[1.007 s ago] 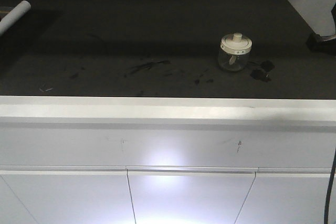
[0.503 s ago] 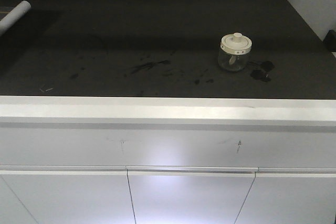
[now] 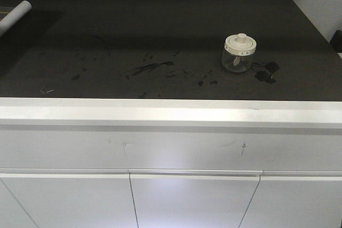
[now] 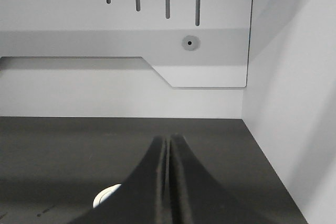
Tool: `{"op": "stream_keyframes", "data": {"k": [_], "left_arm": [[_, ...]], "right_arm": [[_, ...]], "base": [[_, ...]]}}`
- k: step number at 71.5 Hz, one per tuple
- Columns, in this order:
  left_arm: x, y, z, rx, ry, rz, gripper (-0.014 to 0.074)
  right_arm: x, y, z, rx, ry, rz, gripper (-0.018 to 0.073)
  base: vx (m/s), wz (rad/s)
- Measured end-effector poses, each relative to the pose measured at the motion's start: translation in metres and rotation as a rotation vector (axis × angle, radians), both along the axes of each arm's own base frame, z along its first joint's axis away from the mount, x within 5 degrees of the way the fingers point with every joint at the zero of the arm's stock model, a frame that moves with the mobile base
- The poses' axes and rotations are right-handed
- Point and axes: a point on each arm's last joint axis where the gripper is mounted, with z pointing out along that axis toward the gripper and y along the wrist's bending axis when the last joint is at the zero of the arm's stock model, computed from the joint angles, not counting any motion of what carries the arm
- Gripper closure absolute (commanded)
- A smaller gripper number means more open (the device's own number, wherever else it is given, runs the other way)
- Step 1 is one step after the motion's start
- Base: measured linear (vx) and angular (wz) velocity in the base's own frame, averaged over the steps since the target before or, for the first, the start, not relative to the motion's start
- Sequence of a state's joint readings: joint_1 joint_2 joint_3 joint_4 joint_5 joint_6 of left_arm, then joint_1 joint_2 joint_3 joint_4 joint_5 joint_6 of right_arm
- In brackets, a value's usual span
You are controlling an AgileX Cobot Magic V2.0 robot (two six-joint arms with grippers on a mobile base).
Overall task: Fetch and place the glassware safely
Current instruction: 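Withdraw both grippers from the raised sash, then reach the right gripper down over the white-lidded glass jar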
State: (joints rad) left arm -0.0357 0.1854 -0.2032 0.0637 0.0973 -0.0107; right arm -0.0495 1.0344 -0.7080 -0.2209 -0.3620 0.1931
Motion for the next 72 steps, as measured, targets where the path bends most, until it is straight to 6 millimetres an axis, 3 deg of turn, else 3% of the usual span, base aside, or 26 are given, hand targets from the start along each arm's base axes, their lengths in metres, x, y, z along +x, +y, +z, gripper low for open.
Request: {"op": "stream_keyframes", "data": {"k": [28,37,54,61,72], "left_arm": [[-0.003,0.0,-0.003,0.0,0.02,0.003,0.0603],[-0.003,0.0,-0.003,0.0,0.02,0.003,0.0603],[-0.003,0.0,-0.003,0.0,0.02,0.003,0.0603],[-0.003,0.0,-0.003,0.0,0.02,0.003,0.0603],[-0.003,0.0,-0.003,0.0,0.02,0.003,0.0603]], "right_arm": [[0.0,0.004,0.0,0.0,0.0,0.019,0.0518],[0.0,0.016,-0.001,-0.033,0.004,0.074,0.0388],[0.016,0.023,-0.016,-0.062,0.068,0.105,0.0008],[0.027,0.023,-0.018,-0.061,0.088,0.105,-0.0055],[0.054,0.024,-0.016,-0.058,0.101,0.106,-0.0044]], "base": [[0.0,0.0],[0.0,0.0],[0.0,0.0],[0.0,0.0],[0.0,0.0]]}}
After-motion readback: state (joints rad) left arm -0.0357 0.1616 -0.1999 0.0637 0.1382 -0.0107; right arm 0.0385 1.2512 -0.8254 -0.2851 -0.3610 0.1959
